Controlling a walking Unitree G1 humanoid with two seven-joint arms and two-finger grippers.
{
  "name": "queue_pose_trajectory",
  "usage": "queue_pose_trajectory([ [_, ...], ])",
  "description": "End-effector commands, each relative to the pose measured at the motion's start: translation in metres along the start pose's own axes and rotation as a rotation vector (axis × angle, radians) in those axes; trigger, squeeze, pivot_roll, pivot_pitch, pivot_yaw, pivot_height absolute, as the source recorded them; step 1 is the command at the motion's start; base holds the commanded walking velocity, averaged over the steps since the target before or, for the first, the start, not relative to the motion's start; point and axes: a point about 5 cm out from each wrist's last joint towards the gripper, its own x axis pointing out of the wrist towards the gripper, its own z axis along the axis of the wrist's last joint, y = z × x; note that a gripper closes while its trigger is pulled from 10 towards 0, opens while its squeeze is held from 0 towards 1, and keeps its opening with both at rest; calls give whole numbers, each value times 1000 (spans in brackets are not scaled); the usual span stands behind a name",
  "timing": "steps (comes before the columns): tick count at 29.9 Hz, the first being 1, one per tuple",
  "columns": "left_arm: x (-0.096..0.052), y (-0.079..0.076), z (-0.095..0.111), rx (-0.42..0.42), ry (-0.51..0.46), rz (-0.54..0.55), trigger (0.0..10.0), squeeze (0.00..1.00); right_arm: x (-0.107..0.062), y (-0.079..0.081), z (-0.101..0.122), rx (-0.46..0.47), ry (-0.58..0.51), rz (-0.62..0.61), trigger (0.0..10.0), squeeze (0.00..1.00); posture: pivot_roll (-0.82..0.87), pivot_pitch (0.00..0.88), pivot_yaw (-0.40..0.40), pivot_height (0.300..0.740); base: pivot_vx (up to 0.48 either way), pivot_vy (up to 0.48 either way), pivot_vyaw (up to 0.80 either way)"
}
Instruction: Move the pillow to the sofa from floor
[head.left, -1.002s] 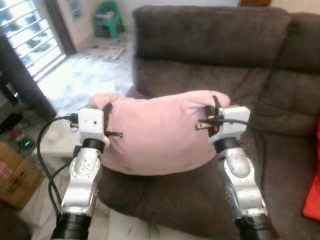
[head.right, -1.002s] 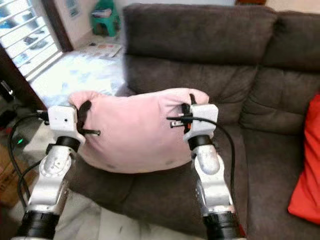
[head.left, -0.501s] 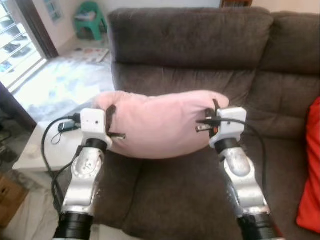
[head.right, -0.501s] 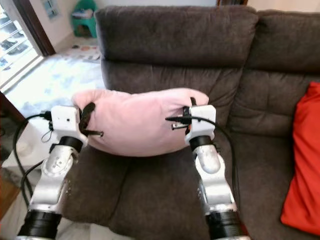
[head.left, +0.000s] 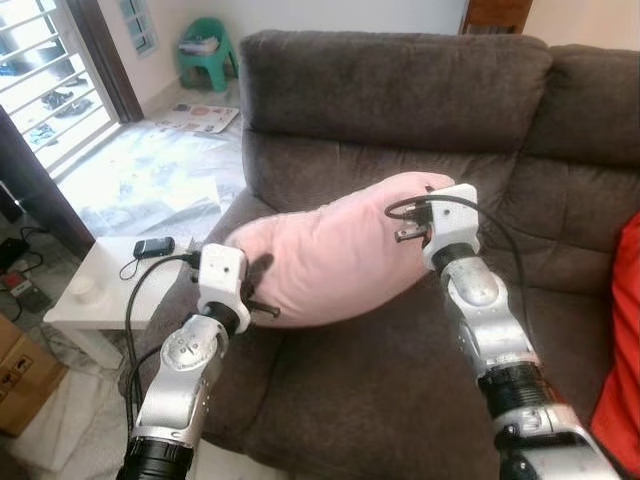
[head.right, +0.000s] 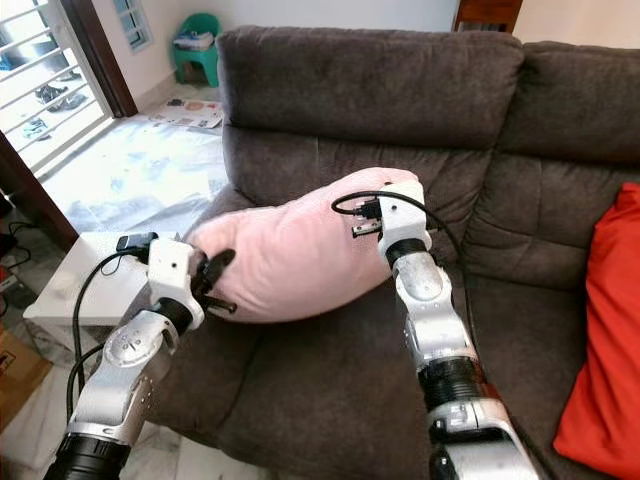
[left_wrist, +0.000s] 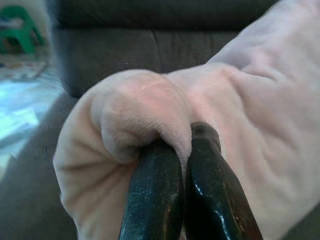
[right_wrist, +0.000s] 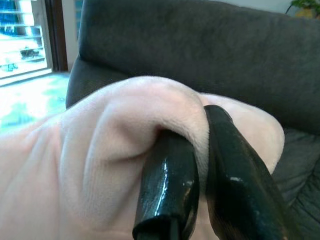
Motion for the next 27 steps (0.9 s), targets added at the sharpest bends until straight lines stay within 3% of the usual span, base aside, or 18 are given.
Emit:
queue_pose_trajectory([
  [1, 3, -14, 14, -3, -55, -93, 10000, 0, 9, 13, 18, -28, -61, 61, 10000, 0, -39, 46, 42, 740, 0, 0, 0],
  [6, 0, -19, 13, -24, -37, -133, 10000, 0, 18, 12, 26, -12, -79, 72, 10000, 0, -40, 48, 40, 740, 0, 0, 0],
  [10, -4, -21, 10, -18, -8, -172, 10000, 0, 17, 32, 34, 1, -128, 247, 10000, 0, -33, 57, 37, 740, 0, 0, 0],
  [16, -8, -23, 3, -19, 32, -197, 10000, 0, 14, 45, 33, -27, -132, 362, 10000, 0, -30, 60, 33, 740, 0, 0, 0],
  [22, -12, -27, -3, -12, 73, -232, 10000, 0, 14, 46, 29, -23, -125, 391, 10000, 0, -30, 63, 33, 740, 0, 0, 0],
  [23, -12, -27, -3, -11, 74, -232, 10000, 0, 13, 46, 29, -24, -124, 393, 10000, 831, -30, 63, 33, 740, 0, 0, 0],
  [24, -12, -28, -4, -10, 75, -232, 10000, 0, 13, 46, 28, -20, -122, 399, 10000, 831, -31, 63, 33, 740, 0, 0, 0],
  [25, -13, -28, -4, -11, 77, -232, 10000, 0, 13, 46, 28, -16, -121, 403, 10000, 1000, -29, 62, 31, 740, 0, 0, 0],
  [27, -13, -28, -5, -12, 82, -235, 10000, 0, 12, 46, 27, -15, -121, 407, 10000, 1000, -29, 64, 31, 740, 0, 0, 0],
])
